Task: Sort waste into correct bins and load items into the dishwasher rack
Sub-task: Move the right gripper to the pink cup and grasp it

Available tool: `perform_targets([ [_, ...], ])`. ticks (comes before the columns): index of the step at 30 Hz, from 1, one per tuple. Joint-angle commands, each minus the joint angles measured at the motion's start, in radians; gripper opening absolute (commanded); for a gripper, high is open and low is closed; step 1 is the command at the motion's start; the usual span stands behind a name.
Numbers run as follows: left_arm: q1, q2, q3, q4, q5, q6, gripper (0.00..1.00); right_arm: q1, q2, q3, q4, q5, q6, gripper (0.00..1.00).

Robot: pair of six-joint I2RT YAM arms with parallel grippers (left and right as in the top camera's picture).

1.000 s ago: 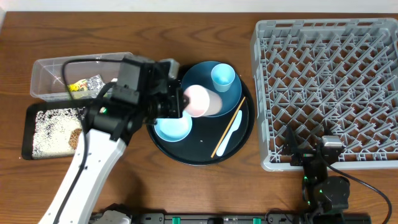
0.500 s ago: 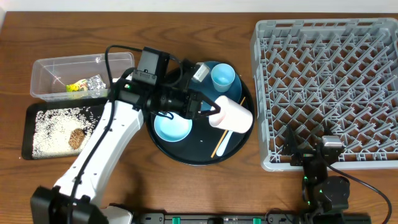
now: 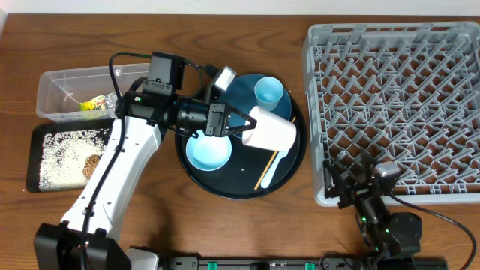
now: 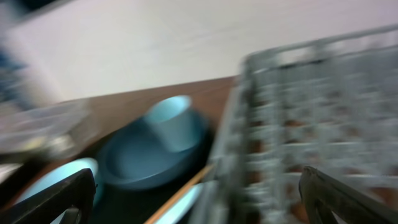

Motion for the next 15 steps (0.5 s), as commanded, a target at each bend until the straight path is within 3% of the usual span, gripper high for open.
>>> perform_targets([
  [1, 0.004, -0.004, -0.006, 0.001, 0.039, 0.021, 0.06, -0.001, 0.029, 0.014, -0.008, -0.225, 0.119, 0.99],
  [5, 0.003, -0.004, -0.006, 0.001, 0.04, 0.019, 0.06, -0.001, 0.103, 0.09, -0.026, -0.313, 0.174, 0.99],
  [15, 0.004, -0.004, -0.006, 0.01, 0.04, 0.013, 0.06, -0.001, 0.458, 0.507, -0.245, -0.494, 0.14, 0.99],
])
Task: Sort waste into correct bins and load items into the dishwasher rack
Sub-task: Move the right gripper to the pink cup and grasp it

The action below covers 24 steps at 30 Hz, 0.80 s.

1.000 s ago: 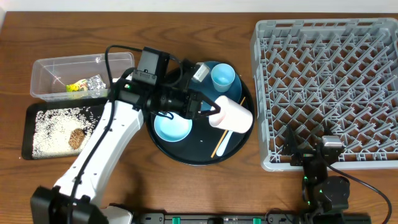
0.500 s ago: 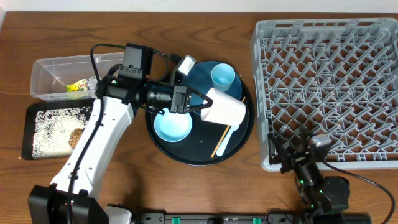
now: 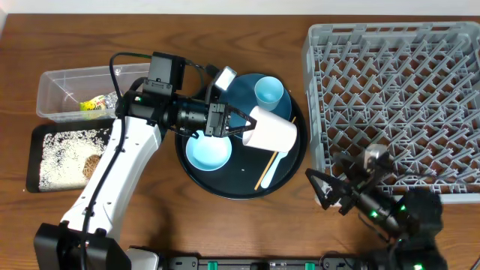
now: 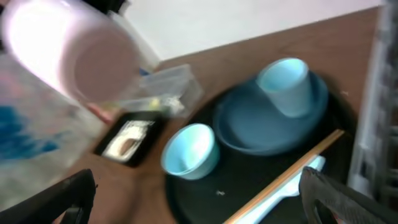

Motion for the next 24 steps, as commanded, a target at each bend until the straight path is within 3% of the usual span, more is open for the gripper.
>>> perform_targets([
  [1, 0.004, -0.004, -0.006, 0.015, 0.022, 0.013, 0.06, -0.001, 0.108, 0.114, -0.038, -0.126, -0.017, 0.99],
  [10, 0.004, -0.004, -0.006, 0.093, 0.023, -0.036, 0.06, -0.001, 0.238, 0.158, 0.085, -0.216, 0.012, 0.99],
  [15, 0.004, -0.004, -0.006, 0.175, 0.057, -0.087, 0.06, -0.001, 0.243, 0.158, 0.315, -0.421, -0.085, 0.99],
  [18, 0.004, -0.004, -0.006, 0.279, 0.094, -0.166, 0.06, -0.001, 0.259, 0.158, 0.439, -0.544, -0.109, 0.99],
  [24, 0.004, -0.004, -0.006, 0.495, 0.137, -0.36, 0.06, -0.001, 0.349, 0.157, 0.454, -0.608, -0.232, 0.99],
])
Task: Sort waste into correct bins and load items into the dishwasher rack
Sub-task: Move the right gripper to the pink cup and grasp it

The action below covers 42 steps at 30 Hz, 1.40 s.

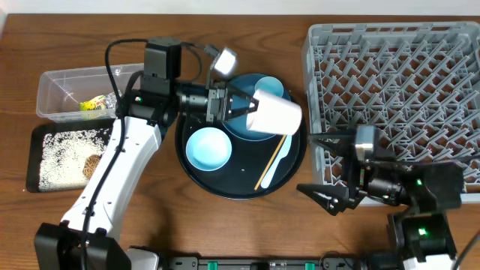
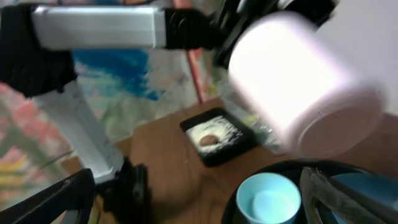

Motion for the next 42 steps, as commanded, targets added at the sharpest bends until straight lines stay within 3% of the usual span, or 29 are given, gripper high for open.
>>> perform_targets([
  [1, 0.004, -0.004, 0.0, 0.073, 0.077, -0.156, 0.06, -0.001, 0.067, 0.011, 0.008, -0.076, -0.111, 0.99],
  [4, 0.004, -0.004, 0.0, 0.103, 0.078, -0.203, 0.06, -0.001, 0.138, 0.011, 0.075, -0.089, -0.12, 0.98],
  [6, 0.004, -0.004, 0.0, 0.102, 0.08, -0.203, 0.06, -0.001, 0.189, 0.011, 0.153, -0.112, -0.095, 0.93],
  [13, 0.004, -0.004, 0.0, 0.099, 0.079, -0.206, 0.06, -0.002, 0.314, 0.011, 0.409, -0.106, 0.151, 0.86],
  [17, 0.004, -0.004, 0.0, 0.099, 0.079, -0.206, 0.06, -0.04, 0.349, 0.011, 0.431, -0.042, 0.299, 0.86],
  [24, 0.004, -0.004, 0.0, 0.097, 0.076, -0.206, 0.06, -0.098, 0.389, 0.011, 0.441, -0.056, 0.344, 0.9],
  [30, 0.004, -0.004, -0.001, 0.094, 0.072, -0.206, 0.06, -0.098, 0.393, 0.011, 0.571, -0.141, 0.365, 0.88],
  [36, 0.004, -0.004, -0.001, 0.092, 0.072, -0.206, 0.06, -0.096, 0.393, 0.011, 0.642, -0.117, 0.453, 0.87],
  [42, 0.004, -0.004, -0.001, 0.092, 0.072, -0.206, 0.06, -0.065, 0.393, 0.011, 0.65, -0.077, 0.452, 0.88],
])
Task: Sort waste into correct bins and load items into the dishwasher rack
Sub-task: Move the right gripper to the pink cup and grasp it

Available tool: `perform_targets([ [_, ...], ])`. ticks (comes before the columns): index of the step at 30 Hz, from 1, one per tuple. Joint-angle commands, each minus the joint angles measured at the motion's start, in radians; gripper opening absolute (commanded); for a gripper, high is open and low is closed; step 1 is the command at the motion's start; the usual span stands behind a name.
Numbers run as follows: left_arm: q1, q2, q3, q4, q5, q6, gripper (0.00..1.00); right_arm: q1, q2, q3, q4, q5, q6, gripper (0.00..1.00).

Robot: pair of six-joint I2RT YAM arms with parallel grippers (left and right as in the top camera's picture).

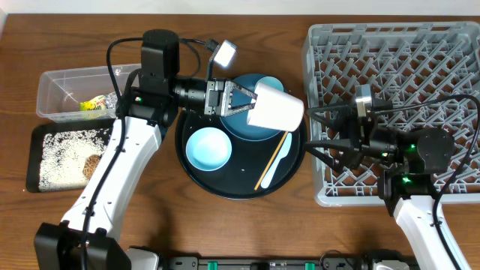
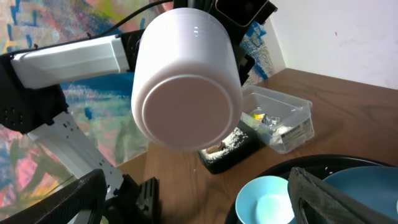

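My left gripper [image 1: 247, 103] is shut on the rim of a white cup [image 1: 275, 111], holding it on its side above the blue plate [image 1: 255, 131] on the round dark tray [image 1: 202, 176]. The right wrist view shows the cup's base [image 2: 186, 112] facing the camera. My right gripper [image 1: 315, 133] stands open just right of the cup, at the left edge of the grey dishwasher rack [image 1: 397, 67], with nothing between its fingers [image 2: 74, 199]. A light blue bowl [image 1: 208, 148], a white spoon [image 1: 277, 156] and a chopstick [image 1: 266, 171] lie on the tray.
A clear bin [image 1: 67, 90] holding wrappers stands at the far left. In front of it lies a black tray [image 1: 64, 154] with rice and a food scrap. The rack fills the right side of the table.
My right gripper was near the rack's front left corner and now sits farther back, level with the white cup and facing it. The left gripper has shifted the cup slightly right and back.
At first my left gripper held the white cup over the tray's middle while the right arm sat low at the table's front edge. The right gripper then stood open and turned toward the tray, then higher. The cup now hangs over the plate, close to the open right gripper.
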Motion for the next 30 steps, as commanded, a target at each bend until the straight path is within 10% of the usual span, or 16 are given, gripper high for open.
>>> perform_targets([
  [1, 0.004, -0.004, 0.0, 0.001, 0.016, -0.009, 0.06, 0.026, 0.0, 0.01, 0.01, 0.038, 0.021, 0.88],
  [30, 0.003, -0.004, 0.0, -0.023, -0.006, 0.003, 0.06, 0.116, 0.011, 0.01, 0.07, 0.235, 0.089, 0.89],
])
